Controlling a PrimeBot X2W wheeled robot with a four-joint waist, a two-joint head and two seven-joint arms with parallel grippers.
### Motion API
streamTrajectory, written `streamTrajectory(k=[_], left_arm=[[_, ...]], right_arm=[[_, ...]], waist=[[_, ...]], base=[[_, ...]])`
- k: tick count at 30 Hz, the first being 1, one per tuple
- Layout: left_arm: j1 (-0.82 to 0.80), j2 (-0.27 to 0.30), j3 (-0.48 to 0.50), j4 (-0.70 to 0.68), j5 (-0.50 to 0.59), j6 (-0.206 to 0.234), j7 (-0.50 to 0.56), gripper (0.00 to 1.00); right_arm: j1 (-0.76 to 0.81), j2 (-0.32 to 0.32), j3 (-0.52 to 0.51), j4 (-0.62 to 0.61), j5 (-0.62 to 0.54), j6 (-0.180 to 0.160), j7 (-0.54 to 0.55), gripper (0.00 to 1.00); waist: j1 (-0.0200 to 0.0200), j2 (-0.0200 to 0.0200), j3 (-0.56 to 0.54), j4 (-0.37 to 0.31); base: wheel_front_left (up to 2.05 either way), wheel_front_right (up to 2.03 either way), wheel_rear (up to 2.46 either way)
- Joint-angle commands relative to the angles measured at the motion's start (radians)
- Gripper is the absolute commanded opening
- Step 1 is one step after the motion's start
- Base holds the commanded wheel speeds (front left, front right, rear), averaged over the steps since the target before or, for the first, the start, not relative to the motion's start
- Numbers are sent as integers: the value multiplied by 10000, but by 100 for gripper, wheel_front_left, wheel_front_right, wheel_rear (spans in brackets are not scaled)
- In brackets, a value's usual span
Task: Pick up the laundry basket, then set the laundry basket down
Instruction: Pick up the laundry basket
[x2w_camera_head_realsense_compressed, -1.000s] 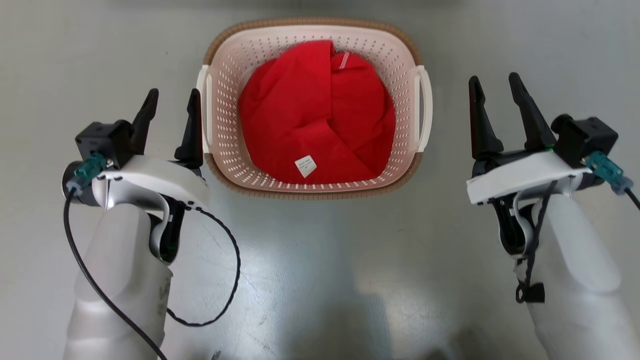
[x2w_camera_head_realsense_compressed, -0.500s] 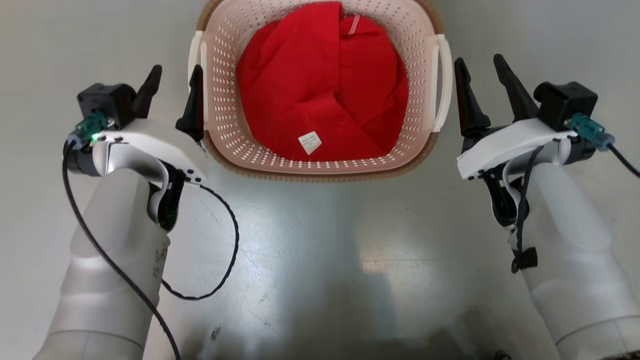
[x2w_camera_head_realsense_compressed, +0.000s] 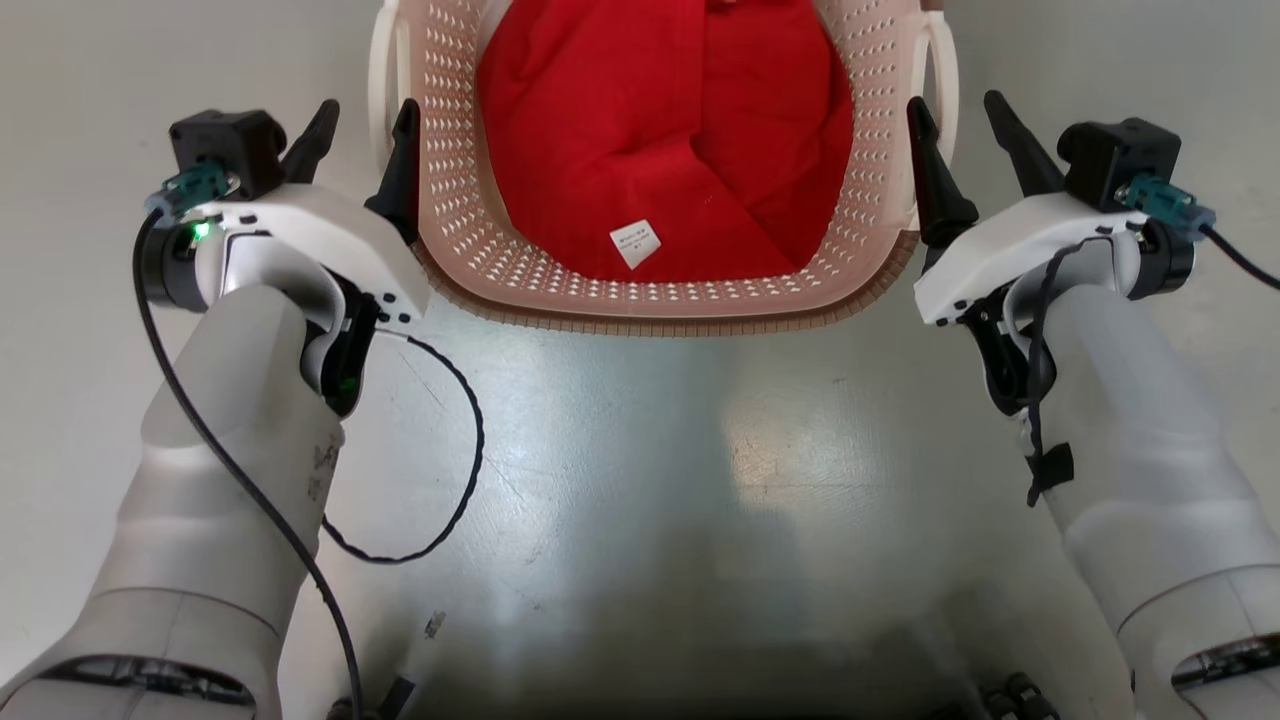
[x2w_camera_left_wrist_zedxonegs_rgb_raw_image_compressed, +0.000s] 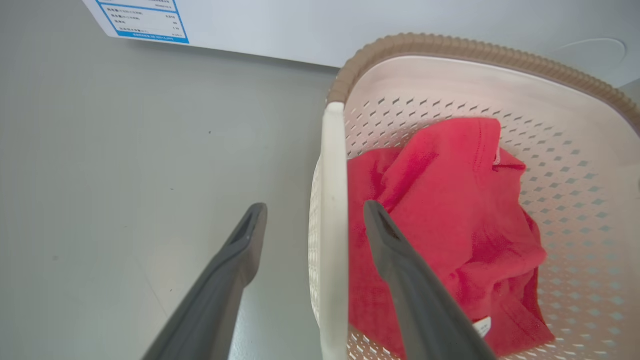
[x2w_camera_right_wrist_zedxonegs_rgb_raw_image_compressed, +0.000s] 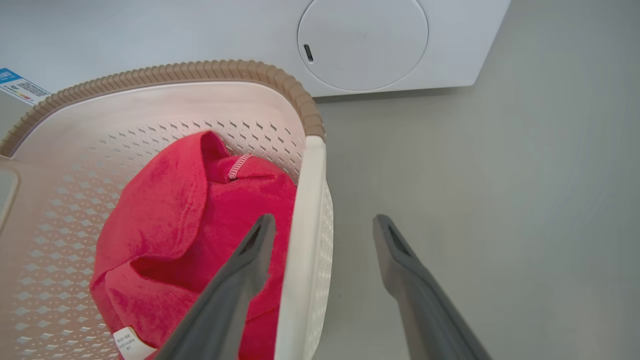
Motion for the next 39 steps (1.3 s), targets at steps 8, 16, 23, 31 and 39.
streamTrajectory(k=[8, 16, 23, 31, 39], left_arm=[[-531, 378, -753, 329, -609, -57, -53, 100], [-926, 385, -1397, 989, -1229, -57, -19, 100], [-1152, 480, -1793, 1282, -1628, -57, -33, 100], [-1235, 478, -2216, 1514, -1969, -57, -46, 0], [-1159, 518, -2431, 1578, -2161, -57, -51, 0]], right_arm=[[-356, 235, 220, 669, 205, 71, -93, 100], [-636, 288, 373, 1036, 367, 71, -93, 100], [-861, 312, 629, 1369, 562, 71, -93, 100], [-959, 323, 953, 1501, 875, 71, -93, 0], [-840, 321, 1041, 1386, 1007, 71, -93, 0]], waist=[[0, 0, 545, 42], [0, 0, 669, 42], [0, 0, 751, 19], [0, 0, 673, 46], [0, 0, 362, 12]], base=[[0, 0, 0], [0, 0, 0], [0, 0, 0], [0, 0, 0], [0, 0, 0]])
